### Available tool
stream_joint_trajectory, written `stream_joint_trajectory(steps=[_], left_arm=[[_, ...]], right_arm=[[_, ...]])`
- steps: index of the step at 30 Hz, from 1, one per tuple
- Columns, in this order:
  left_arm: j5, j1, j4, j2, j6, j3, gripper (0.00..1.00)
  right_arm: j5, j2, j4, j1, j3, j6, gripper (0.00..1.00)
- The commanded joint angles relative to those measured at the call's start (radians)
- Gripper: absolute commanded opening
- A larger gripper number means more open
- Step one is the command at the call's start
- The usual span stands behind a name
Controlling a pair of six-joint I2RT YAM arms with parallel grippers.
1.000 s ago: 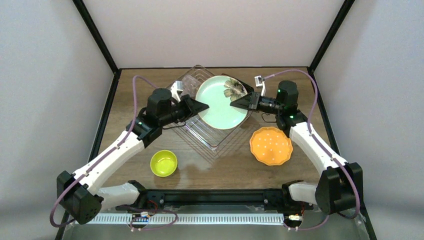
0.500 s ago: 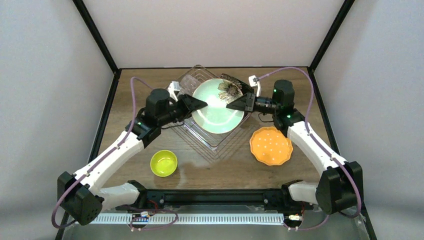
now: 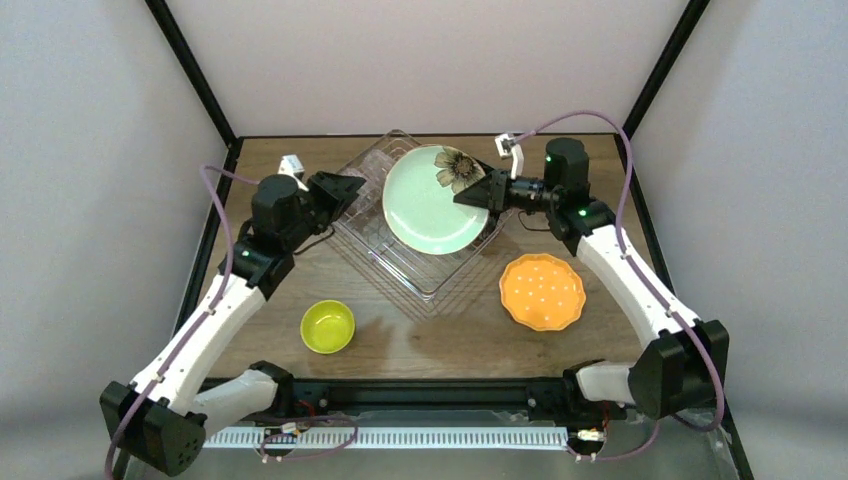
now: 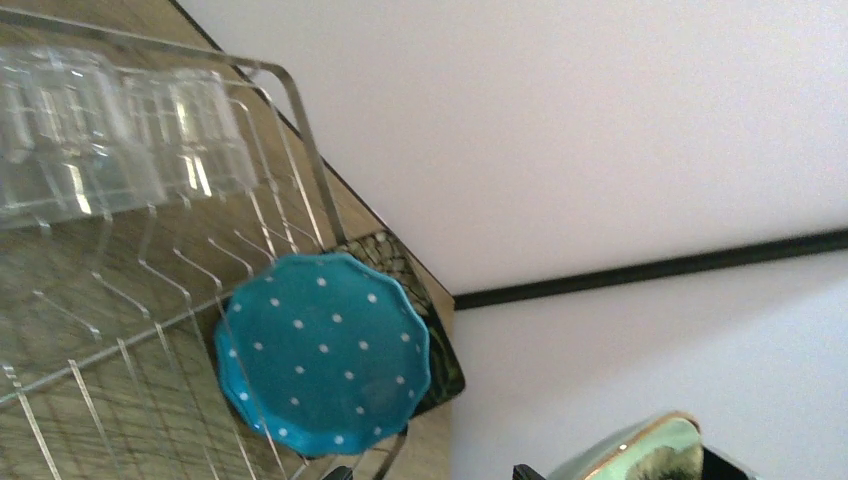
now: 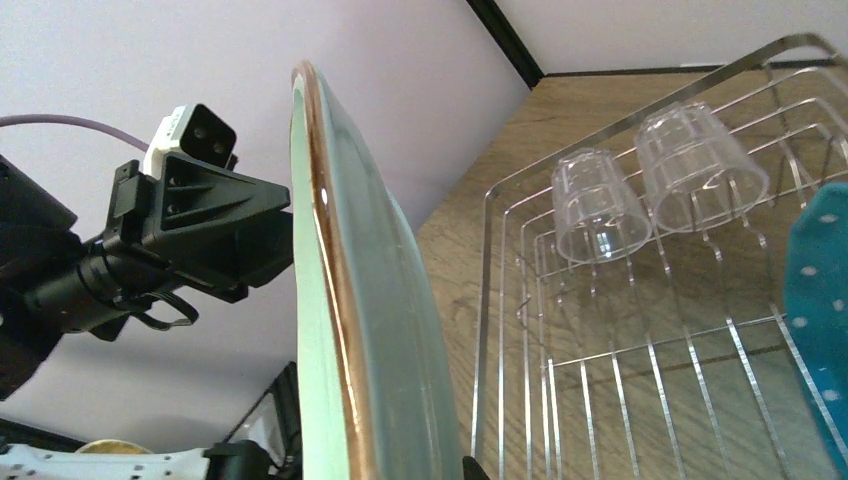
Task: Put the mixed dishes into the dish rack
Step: Pass from the left arm to the right, then insert the plate into the dish rack.
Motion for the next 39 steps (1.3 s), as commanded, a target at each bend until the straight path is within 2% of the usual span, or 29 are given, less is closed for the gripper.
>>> stream_joint_trajectory(steps=[1, 10, 19, 28, 39], left_arm=[[-0.060, 0.042, -0.057, -0.037, -0.026, -0.038, 0.90], [-0.060, 0.064, -0.067, -0.069, -0.020, -0.065, 0.90], [-0.060, 0.067, -0.072, -0.104, -0.002, -0.097, 0.90], [-0.057, 0.072, -0.045, -0.131, -0.002, -0.162, 0.89], [-0.037, 0.080, -0.018, -0.134, 0.003, -0.205, 0.89]], right_arm=[[0.042, 0.023, -0.083, 0.005, 0.110, -0.130, 0.01], [0.235, 0.094, -0.286, 0.004, 0.230, -0.377, 0.01], [0.422, 0.133, -0.316, 0.006, 0.281, -0.512, 0.01], [0.697, 0.117, -0.242, 0.146, 0.228, -0.632, 0.01], [0.947, 0.090, -0.018, 0.228, 0.054, -0.750, 0.01]])
